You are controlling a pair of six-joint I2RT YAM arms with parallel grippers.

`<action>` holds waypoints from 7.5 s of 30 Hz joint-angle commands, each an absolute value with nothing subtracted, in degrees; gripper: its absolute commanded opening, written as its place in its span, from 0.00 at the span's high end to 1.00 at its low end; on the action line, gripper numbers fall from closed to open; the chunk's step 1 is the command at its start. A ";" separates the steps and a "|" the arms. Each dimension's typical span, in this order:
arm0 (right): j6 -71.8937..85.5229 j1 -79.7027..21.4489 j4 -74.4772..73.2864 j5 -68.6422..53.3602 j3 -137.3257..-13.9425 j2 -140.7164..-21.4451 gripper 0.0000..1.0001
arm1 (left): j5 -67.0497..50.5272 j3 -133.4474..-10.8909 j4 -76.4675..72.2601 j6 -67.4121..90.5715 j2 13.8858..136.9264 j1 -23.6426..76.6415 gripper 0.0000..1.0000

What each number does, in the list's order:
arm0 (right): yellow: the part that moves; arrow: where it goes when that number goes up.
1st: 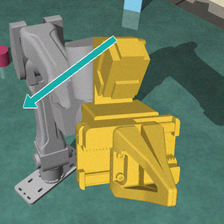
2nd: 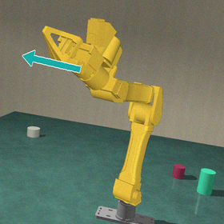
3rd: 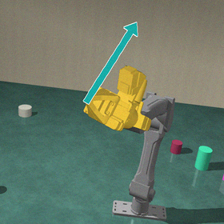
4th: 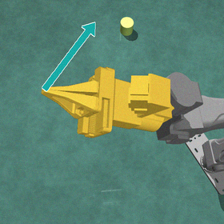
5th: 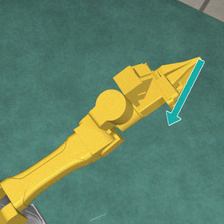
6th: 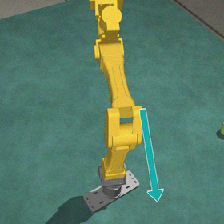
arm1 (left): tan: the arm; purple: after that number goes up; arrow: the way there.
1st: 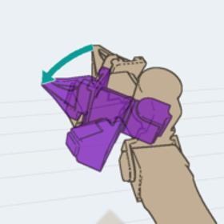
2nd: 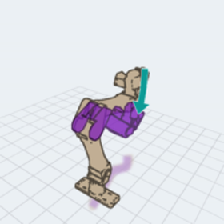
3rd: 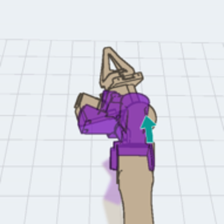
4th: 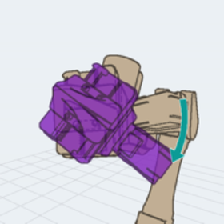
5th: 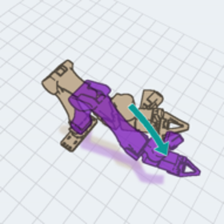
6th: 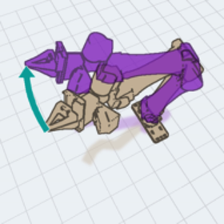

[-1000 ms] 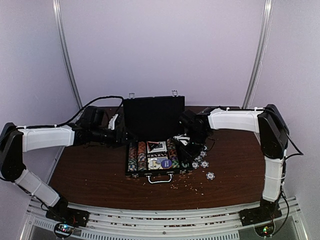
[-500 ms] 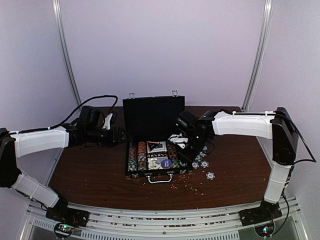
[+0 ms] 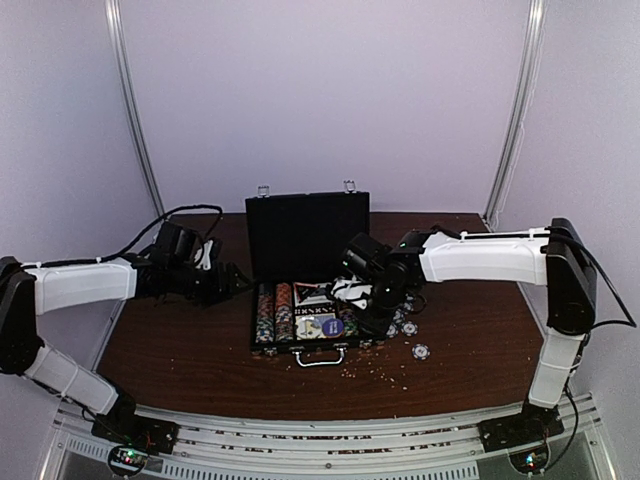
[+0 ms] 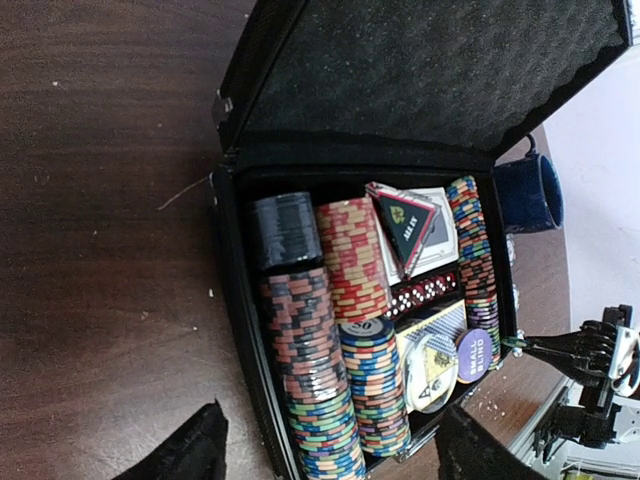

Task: Pack up texas hold em set
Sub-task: Adjust the poker chips pile in the slot, then pick up the poker chip from the slot.

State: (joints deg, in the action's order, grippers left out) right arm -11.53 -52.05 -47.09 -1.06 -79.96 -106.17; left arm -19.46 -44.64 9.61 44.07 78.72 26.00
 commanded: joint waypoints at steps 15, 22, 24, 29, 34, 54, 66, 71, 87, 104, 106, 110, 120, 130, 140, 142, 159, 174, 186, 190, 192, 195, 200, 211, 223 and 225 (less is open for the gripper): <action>-13.31 -52.32 -49.26 -0.09 -80.86 -109.25 1.00 | -28.74 -51.81 3.93 36.94 95.21 25.35 0.18; -12.08 -52.45 -49.35 -2.12 -81.93 -109.80 1.00 | -27.90 -56.09 4.56 33.12 100.61 25.79 0.17; -11.37 -52.39 -49.26 -2.20 -82.06 -109.47 1.00 | -25.28 -58.07 7.16 31.53 102.22 26.04 0.18; -9.35 -52.38 -48.82 -2.56 -81.92 -108.03 1.00 | -19.58 -61.03 10.67 29.56 105.34 27.35 0.22; -6.64 -52.40 -48.03 -3.09 -81.95 -106.95 1.00 | -16.85 -62.59 11.69 28.30 108.03 29.21 0.31; -1.08 -52.39 -53.26 -4.64 -85.09 -105.06 1.00 | -11.04 -79.92 18.42 6.10 120.83 29.18 0.63; -2.60 -52.29 -48.81 -5.18 -84.48 -108.21 1.00 | -8.48 -83.77 18.61 6.76 120.70 27.86 0.37; -4.84 -52.31 -49.07 -5.58 -85.54 -111.08 1.00 | -4.78 -79.98 17.12 9.14 114.16 27.24 0.26; -6.95 -52.52 -51.64 -12.41 -87.04 -115.25 0.90 | -0.20 -66.68 13.88 16.38 97.21 26.56 0.23; -2.53 -52.53 -50.66 -13.24 -87.71 -107.32 0.57 | 0.36 -63.22 14.33 17.88 91.84 26.62 0.23; -1.67 -52.42 -50.59 -12.74 -87.67 -105.74 0.54 | 0.88 -62.21 14.22 18.16 90.77 26.60 0.23; 1.77 -52.11 -49.02 -11.08 -85.40 -101.41 0.52 | 2.24 -60.38 14.40 18.98 87.84 26.55 0.22; 28.37 -43.10 -33.46 5.74 -61.95 -84.70 0.49 | 6.33 -54.43 15.21 25.32 75.80 26.58 0.20; 34.66 -40.91 -37.83 13.28 -68.27 -97.62 0.44 | 5.89 -54.15 17.32 29.88 73.28 26.53 0.19; 41.49 -40.35 -38.59 11.98 -73.61 -106.10 0.41 | 6.50 -51.08 17.60 31.87 70.45 26.52 0.19; 42.67 -40.34 -38.30 11.09 -74.05 -107.37 0.41 | 6.46 -50.52 17.75 32.11 70.16 26.51 0.19; 47.21 -39.64 -33.53 7.96 -71.93 -110.55 0.40 | 6.11 -50.57 18.29 31.22 70.48 26.54 0.19; 48.18 -39.68 -33.25 6.29 -67.99 -109.87 0.44 | 5.54 -50.65 18.45 30.46 70.89 26.54 0.19; 48.55 -40.15 -34.84 5.81 -66.04 -106.13 0.50 | 4.41 -49.31 17.16 30.77 71.16 26.47 0.19; 47.95 -41.08 -35.63 6.15 -68.02 -106.76 0.49 | 4.23 -49.31 16.75 30.82 71.38 26.50 0.19; 48.17 -41.52 -36.00 6.43 -69.23 -106.87 0.48 | 4.21 -49.26 16.63 30.88 71.50 26.52 0.19; 48.87 -41.87 -36.29 6.59 -69.90 -106.87 0.47 | 4.30 -48.98 16.41 31.01 71.43 26.46 0.19; 49.14 -42.19 -35.84 6.62 -69.18 -107.67 0.47 | 4.27 -48.36 16.10 31.46 71.12 26.45 0.19; 48.27 -42.19 -35.86 7.27 -68.90 -110.25 0.47 | 4.48 -48.40 16.35 31.70 70.93 26.46 0.19; 44.80 -42.83 -39.18 10.87 -70.85 -113.73 0.47 | 4.42 -49.55 15.65 31.89 72.10 26.49 0.19; 44.74 -42.80 -38.97 10.39 -69.73 -113.37 0.49 | 4.44 -49.57 15.64 31.96 72.08 26.47 0.19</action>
State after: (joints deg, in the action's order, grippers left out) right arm 46.19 -42.44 -36.93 9.45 -71.31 -110.52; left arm 4.86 -48.64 18.44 31.48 71.85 26.57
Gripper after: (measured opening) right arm 0.522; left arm 0.813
